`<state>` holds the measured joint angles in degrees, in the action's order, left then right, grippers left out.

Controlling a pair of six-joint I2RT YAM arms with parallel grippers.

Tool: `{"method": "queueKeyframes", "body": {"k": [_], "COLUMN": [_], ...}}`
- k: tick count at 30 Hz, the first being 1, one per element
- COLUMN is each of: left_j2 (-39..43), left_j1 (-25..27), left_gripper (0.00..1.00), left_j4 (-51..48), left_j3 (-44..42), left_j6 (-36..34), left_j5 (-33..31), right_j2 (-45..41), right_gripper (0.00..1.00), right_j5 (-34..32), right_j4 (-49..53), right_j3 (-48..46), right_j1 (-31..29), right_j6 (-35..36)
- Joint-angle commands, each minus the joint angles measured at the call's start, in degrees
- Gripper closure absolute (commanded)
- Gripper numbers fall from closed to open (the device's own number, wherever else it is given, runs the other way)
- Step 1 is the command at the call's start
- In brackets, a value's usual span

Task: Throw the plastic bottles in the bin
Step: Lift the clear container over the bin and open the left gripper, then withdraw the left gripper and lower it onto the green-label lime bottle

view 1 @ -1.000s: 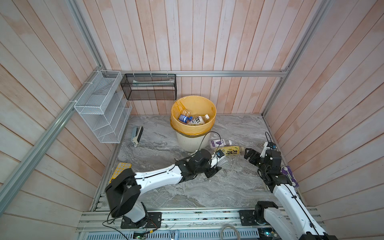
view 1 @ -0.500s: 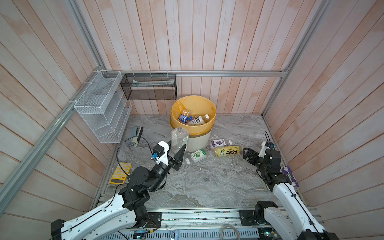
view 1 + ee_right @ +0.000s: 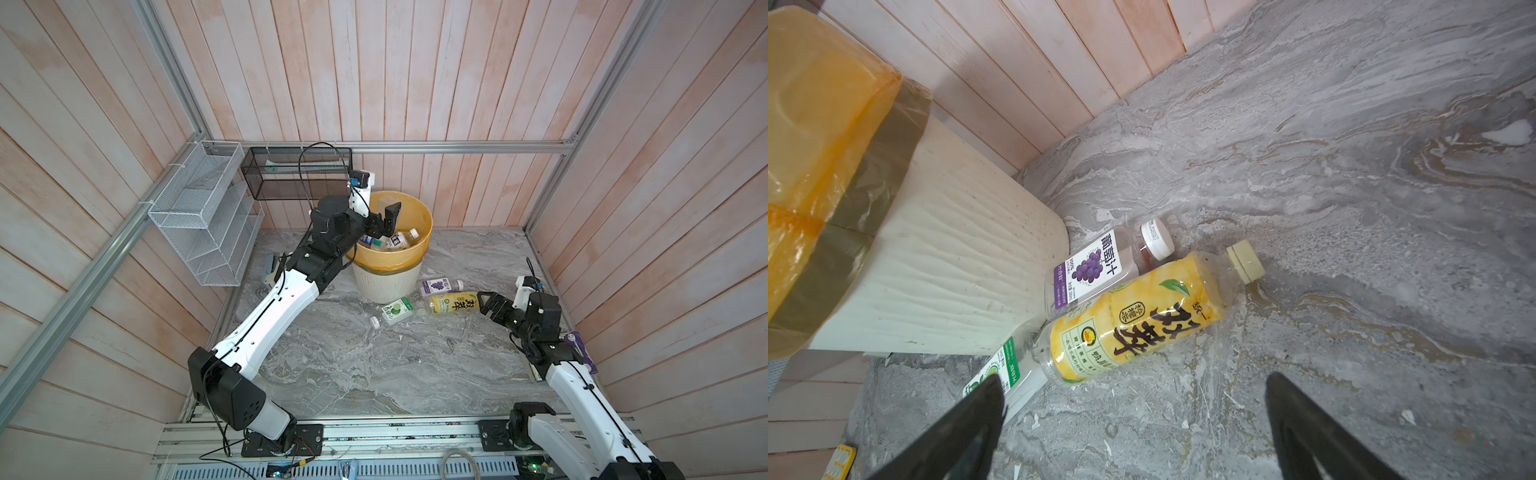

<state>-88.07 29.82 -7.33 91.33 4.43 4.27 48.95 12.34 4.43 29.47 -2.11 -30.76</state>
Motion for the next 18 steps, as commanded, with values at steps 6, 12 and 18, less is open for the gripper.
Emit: {"method": "queueKeyframes", "body": {"k": [6,12,18], "left_j2": [8.30,15.08,17.66], "left_j1": [-0.12,1.99,11.59], "left_gripper": [0.00,0.00,0.00], "left_j4": [0.71,3.12,-1.02], "left_j3": [-6.09,-15.68,-24.22], "left_j6": [1.55,-1.76,-8.66], "left_j5": [-2.21,-4.72,-14.91], "right_j2": [0.94,1.93,1.14], "right_gripper": [0.01,0.01,0.01], "right_j5": [-2.55,-2.20,-3.26], "right_j4": [2.96,2.56,1.94], "right_j3": [1.96,2.04,1.18], "right_j1": [-0.26,-0.26,-0.20], "right_j6": [1.15,0.88,0.05]}}
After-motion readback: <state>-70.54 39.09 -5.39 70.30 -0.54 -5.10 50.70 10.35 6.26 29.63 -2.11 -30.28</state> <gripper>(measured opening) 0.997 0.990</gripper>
